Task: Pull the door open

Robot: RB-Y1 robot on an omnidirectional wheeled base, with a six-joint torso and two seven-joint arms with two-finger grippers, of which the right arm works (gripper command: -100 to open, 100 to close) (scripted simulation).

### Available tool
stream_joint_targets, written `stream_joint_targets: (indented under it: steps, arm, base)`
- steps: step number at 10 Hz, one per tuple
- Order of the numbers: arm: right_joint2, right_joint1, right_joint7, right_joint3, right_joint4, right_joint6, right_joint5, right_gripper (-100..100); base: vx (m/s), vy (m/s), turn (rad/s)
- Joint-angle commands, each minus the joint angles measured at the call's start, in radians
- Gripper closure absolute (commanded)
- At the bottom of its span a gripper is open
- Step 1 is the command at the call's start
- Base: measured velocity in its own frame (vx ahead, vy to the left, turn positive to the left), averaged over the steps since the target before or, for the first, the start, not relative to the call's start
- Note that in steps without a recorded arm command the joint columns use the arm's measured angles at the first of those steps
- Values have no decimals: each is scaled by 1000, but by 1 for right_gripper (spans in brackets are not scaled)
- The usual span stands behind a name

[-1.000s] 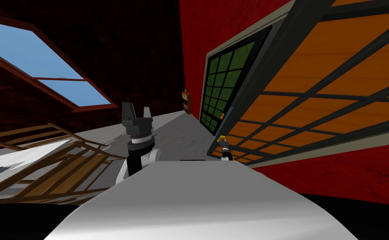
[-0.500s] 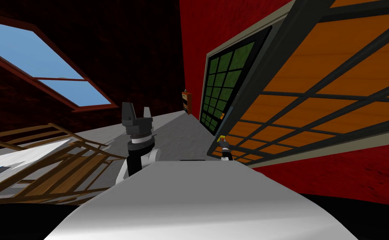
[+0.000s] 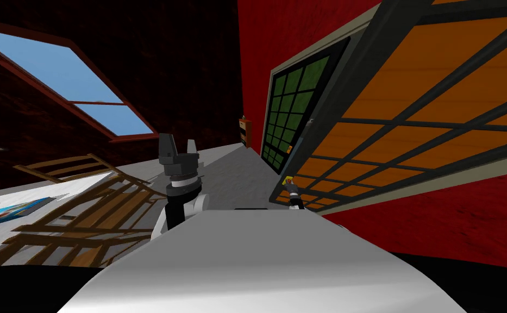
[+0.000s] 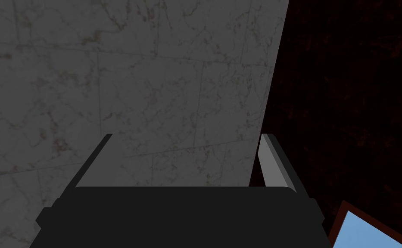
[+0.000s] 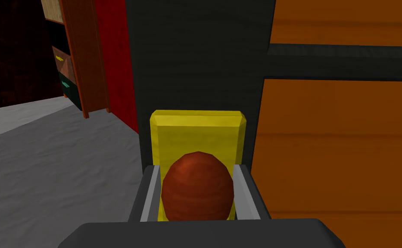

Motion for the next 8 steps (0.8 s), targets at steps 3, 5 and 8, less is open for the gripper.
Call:
stream_joint_targets:
  steps: [3,5,8]
  arm:
    - [-23,9,-48,47,1,-16,30,100]
    - [-36,14,-71,70,-4,-22,46,100]
    - [-60,51,-98,96,-10,-69,65,100]
  base:
    - [-204,-33,50]
    - [-204,-41,50]
    - [-49,0,-40]
